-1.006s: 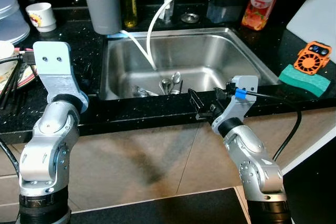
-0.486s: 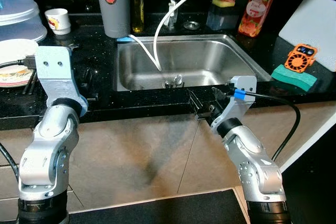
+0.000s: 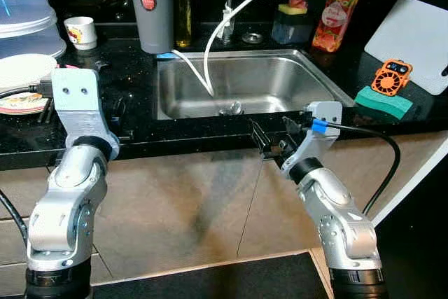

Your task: Kitchen organization

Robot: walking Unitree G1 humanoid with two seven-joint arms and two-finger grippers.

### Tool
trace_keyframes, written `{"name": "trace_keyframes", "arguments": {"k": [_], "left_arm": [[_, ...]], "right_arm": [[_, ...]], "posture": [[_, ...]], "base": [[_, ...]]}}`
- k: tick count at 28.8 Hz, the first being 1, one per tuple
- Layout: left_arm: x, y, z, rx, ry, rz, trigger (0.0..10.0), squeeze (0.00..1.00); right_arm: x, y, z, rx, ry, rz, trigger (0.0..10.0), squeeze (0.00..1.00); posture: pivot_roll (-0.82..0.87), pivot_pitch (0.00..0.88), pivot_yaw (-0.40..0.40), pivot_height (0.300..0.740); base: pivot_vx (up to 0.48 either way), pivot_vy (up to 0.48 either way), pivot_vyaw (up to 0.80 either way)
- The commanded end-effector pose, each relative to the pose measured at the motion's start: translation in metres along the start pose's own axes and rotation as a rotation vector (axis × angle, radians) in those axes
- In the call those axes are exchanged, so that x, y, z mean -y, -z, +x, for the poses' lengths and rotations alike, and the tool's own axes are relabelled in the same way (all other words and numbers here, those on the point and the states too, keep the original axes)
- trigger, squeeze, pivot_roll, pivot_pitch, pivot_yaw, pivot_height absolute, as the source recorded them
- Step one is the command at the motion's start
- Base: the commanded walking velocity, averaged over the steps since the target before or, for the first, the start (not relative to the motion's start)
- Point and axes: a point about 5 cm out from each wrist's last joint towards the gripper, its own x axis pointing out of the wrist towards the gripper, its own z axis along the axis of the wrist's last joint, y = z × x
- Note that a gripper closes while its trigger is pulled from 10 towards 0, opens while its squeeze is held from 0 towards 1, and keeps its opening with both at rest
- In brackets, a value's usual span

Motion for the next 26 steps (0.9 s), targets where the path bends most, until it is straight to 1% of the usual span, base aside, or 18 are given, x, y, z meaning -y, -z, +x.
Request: {"name": "trace_keyframes", "arguments": {"k": [1, 4, 22, 26], "left_arm": [[0.0024, 0.0046, -0.0025, -0.019, 0.016, -0.002, 10.0, 0.00], [0.0038, 0.0059, -0.0035, -0.020, 0.026, -0.006, 10.0, 0.00], [0.0039, 0.0059, -0.0034, -0.023, 0.027, -0.008, 10.0, 0.00], [0.0035, 0.0067, -0.0034, -0.029, 0.022, -0.007, 10.0, 0.00]], "right_arm": [[0.0001, 0.0026, 0.0002, -0.019, -0.001, 0.006, 10.0, 0.00], [0.0004, 0.0027, 0.0000, -0.020, -0.001, 0.006, 10.0, 0.00], [-0.0001, 0.0022, -0.0001, -0.023, -0.006, 0.004, 10.0, 0.00], [0.0000, 0.0022, -0.0001, -0.024, -0.007, 0.003, 10.0, 0.00]], "posture": [[0.00, 0.116, -0.022, 0.740], [0.00, 0.116, -0.023, 0.740], [0.00, 0.119, -0.027, 0.740], [-0.01, 0.118, -0.030, 0.740]], "base": [[0.000, 0.000, 0.00], [-0.180, 0.000, 0.00], [-0.384, 0.000, 0.00], [-0.245, 0.000, 0.00]]}}
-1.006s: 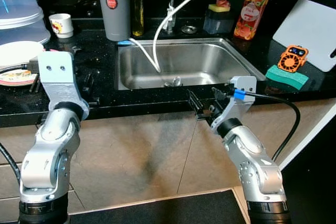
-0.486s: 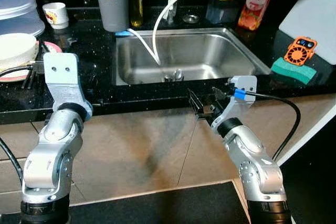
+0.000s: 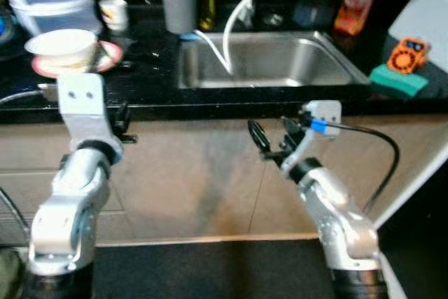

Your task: Kitchen organization

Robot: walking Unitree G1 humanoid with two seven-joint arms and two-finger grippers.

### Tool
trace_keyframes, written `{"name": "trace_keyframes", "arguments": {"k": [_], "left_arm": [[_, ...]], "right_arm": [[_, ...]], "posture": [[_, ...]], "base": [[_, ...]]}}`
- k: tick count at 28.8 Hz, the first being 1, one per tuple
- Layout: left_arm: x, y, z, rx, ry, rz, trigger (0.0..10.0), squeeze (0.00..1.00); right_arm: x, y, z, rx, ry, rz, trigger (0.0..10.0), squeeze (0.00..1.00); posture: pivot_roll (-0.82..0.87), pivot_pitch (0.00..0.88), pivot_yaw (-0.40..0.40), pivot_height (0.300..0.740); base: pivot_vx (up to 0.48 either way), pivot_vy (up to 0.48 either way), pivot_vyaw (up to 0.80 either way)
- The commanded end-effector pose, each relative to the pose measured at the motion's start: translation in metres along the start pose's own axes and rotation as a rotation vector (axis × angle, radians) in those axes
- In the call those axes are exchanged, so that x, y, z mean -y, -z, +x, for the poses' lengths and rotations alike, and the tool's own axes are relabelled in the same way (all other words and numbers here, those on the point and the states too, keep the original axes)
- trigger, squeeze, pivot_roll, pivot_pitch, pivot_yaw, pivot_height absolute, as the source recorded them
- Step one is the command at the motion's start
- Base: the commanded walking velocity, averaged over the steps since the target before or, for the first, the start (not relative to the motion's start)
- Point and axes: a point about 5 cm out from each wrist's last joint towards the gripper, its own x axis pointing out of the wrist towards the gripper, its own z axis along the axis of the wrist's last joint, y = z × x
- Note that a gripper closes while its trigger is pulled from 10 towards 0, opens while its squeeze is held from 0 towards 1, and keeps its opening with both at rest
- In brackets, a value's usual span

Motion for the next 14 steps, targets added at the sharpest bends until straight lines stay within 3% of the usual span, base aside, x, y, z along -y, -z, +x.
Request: {"name": "trace_keyframes", "arguments": {"k": [1, 14], "left_arm": [[0.000, 0.001, -0.001, -0.012, -0.005, 0.001, 10.0, 0.00], [0.000, 0.013, -0.003, -0.066, 0.012, 0.014, 10.0, 0.00]], "right_arm": [[-0.002, 0.002, -0.001, -0.013, -0.004, 0.002, 10.0, 0.00], [-0.003, 0.003, 0.001, -0.021, -0.013, 0.002, 10.0, 0.00]], "posture": [[-0.01, 0.118, -0.031, 0.740], [-0.01, 0.110, -0.034, 0.740]], "base": [[0.000, 0.000, 0.00], [0.000, 0.000, 0.00]]}}
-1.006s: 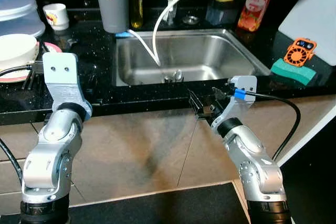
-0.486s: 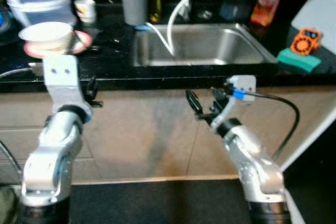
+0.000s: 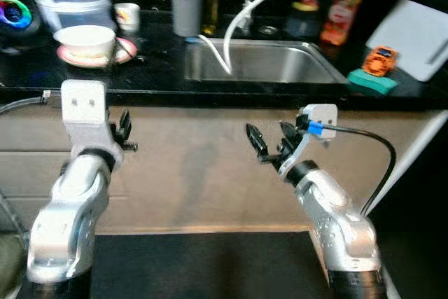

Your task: Kitchen organization

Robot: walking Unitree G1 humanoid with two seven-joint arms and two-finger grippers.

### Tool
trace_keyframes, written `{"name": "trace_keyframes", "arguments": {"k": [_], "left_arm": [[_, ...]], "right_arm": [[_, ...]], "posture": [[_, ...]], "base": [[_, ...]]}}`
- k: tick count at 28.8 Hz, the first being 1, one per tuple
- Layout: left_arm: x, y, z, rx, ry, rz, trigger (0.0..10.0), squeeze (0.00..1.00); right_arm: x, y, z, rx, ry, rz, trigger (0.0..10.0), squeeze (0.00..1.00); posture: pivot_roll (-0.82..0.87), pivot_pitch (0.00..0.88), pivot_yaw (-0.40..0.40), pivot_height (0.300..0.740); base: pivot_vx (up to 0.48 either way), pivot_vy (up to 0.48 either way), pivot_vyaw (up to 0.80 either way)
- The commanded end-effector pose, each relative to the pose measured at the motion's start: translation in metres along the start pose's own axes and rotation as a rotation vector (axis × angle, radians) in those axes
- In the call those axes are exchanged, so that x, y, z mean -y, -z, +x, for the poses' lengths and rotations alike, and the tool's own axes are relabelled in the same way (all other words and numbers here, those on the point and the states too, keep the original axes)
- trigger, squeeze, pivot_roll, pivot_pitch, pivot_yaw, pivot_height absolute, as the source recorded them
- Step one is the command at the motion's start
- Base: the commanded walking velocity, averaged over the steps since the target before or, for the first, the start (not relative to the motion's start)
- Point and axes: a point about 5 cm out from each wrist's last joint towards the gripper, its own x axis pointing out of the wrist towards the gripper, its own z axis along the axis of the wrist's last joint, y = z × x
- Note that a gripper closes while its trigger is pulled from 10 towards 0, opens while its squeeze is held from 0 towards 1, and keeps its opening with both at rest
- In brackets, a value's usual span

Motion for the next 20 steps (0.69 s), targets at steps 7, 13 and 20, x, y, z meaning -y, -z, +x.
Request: {"name": "trace_keyframes", "arguments": {"k": [7, 13, 20], "left_arm": [[-0.001, 0.012, 0.000, -0.054, 0.036, 0.004, 10.0, 0.00], [0.007, 0.024, -0.003, -0.070, 0.102, 0.013, 10.0, 0.00], [0.009, 0.057, -0.020, -0.055, 0.108, -0.005, 10.0, 0.00]], "right_arm": [[0.001, 0.004, -0.003, -0.026, 0.007, -0.011, 10.0, 0.00], [0.003, 0.014, -0.007, -0.074, 0.036, -0.040, 10.0, 0.00], [0.021, 0.063, -0.037, -0.178, 0.117, -0.096, 10.0, 0.00]], "posture": [[-0.01, 0.100, -0.032, 0.740], [-0.01, 0.099, -0.032, 0.740], [0.00, 0.106, -0.021, 0.740]], "base": [[0.000, 0.000, 0.00], [0.000, 0.000, 0.00], [0.000, 0.000, 0.00]]}}
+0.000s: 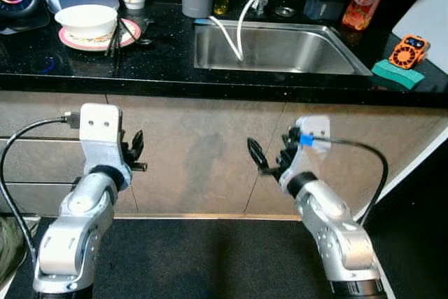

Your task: Kitchen organization

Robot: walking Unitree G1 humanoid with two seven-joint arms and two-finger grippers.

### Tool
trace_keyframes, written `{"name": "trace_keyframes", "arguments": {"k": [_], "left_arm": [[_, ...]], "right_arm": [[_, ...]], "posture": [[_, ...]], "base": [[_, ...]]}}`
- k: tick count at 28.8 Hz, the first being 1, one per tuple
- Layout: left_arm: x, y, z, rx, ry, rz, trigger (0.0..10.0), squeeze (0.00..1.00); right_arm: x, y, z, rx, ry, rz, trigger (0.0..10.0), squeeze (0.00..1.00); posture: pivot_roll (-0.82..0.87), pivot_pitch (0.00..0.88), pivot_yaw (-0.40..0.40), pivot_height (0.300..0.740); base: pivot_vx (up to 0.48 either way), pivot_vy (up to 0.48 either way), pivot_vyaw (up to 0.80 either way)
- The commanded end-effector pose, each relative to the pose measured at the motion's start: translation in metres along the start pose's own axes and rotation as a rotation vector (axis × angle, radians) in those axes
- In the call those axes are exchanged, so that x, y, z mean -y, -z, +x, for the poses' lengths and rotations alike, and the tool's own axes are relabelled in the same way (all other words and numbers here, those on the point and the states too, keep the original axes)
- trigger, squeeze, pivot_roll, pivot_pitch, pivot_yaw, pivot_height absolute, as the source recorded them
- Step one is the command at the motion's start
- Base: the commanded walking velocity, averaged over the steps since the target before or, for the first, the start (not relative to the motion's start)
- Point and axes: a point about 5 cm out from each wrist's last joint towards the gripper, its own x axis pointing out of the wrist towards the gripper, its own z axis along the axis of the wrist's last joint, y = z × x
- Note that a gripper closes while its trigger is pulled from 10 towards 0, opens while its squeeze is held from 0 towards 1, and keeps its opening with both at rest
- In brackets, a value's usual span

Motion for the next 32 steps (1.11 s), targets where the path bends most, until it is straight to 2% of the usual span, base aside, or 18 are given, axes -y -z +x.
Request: {"name": "trace_keyframes", "arguments": {"k": [1, 5, 7, 8, 9, 11, 14, 32], "left_arm": [[0.001, 0.013, -0.005, -0.001, -0.001, 0.005, 10.0, 0.00], [-0.002, 0.026, -0.013, 0.016, -0.016, 0.055, 10.0, 0.00], [-0.002, 0.044, -0.021, -0.022, -0.009, 0.122, 10.0, 0.00], [-0.002, 0.044, -0.021, -0.022, -0.009, 0.122, 10.0, 0.00], [-0.003, 0.053, -0.024, -0.049, -0.017, 0.143, 10.0, 0.00], [-0.007, 0.069, -0.030, -0.114, -0.035, 0.111, 10.0, 0.00], [-0.011, 0.081, -0.036, -0.150, -0.032, 0.093, 10.0, 0.00], [-0.011, 0.076, -0.029, -0.088, -0.011, 0.059, 10.0, 0.00]], "right_arm": [[0.006, 0.006, -0.006, 0.021, 0.023, -0.011, 10.0, 0.00], [0.009, 0.019, -0.012, 0.023, 0.037, -0.070, 10.0, 0.00], [0.013, 0.035, -0.020, -0.004, 0.042, -0.104, 10.0, 0.00], [0.013, 0.035, -0.020, -0.004, 0.042, -0.104, 10.0, 0.00], [0.016, 0.041, -0.022, -0.019, 0.051, -0.095, 10.0, 0.00], [0.019, 0.050, -0.028, -0.045, 0.067, -0.061, 10.0, 0.00], [0.021, 0.053, -0.030, -0.045, 0.096, -0.015, 10.0, 0.00], [0.022, 0.059, -0.028, -0.036, 0.113, 0.005, 10.0, 0.00]], "posture": [[0.00, 0.106, -0.021, 0.740], [0.00, 0.108, -0.021, 0.740], [0.00, 0.107, -0.022, 0.740], [0.00, 0.107, -0.022, 0.740], [0.00, 0.107, -0.022, 0.740], [0.00, 0.109, -0.021, 0.740], [0.00, 0.110, -0.018, 0.740], [0.00, 0.108, -0.014, 0.740]], "base": [[0.000, 0.000, 0.00], [0.000, 0.000, 0.00], [0.000, 0.000, 0.00], [0.000, 0.000, 0.00], [0.000, 0.000, 0.00], [0.000, 0.000, 0.00], [0.000, 0.000, 0.00], [0.000, 0.000, 0.00]]}}
